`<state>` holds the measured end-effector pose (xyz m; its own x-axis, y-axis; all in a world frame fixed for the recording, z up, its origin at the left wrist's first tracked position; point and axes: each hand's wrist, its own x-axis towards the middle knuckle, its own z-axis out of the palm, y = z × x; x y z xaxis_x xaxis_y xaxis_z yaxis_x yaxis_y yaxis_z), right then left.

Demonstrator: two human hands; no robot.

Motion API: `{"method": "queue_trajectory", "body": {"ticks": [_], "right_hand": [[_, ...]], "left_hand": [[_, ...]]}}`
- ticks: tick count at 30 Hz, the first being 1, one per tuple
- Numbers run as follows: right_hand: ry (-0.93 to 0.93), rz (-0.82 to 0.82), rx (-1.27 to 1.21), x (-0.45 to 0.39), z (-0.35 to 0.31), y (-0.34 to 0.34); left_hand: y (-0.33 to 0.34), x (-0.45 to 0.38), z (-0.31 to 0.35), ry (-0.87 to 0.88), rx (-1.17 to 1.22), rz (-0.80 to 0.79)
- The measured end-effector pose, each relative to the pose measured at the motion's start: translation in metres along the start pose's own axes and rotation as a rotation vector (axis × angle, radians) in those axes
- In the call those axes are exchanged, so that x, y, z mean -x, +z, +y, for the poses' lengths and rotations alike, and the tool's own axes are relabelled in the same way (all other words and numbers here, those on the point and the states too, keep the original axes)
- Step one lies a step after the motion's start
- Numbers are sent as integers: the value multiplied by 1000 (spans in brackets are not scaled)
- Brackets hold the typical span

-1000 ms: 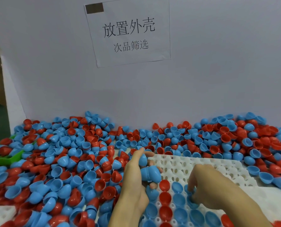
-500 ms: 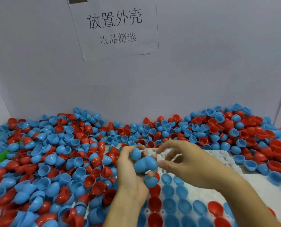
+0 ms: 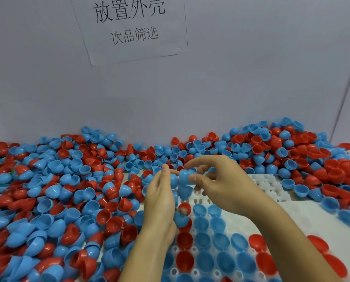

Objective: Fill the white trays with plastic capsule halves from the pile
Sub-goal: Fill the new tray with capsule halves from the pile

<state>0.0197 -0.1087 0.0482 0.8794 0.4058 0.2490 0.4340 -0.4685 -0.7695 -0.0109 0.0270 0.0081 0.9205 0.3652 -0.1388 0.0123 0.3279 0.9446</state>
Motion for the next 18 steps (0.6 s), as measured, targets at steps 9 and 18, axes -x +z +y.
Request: {"method": "queue_trajectory", "body": {"ticks": [9,18], "right_hand": [[28,-48,-48,0,3,2],[-15,46,-93,0,4,-1]], "left_hand": [[-2,1,1,-66,69,-123],[-7,-2,3,-17,51,-46]]}}
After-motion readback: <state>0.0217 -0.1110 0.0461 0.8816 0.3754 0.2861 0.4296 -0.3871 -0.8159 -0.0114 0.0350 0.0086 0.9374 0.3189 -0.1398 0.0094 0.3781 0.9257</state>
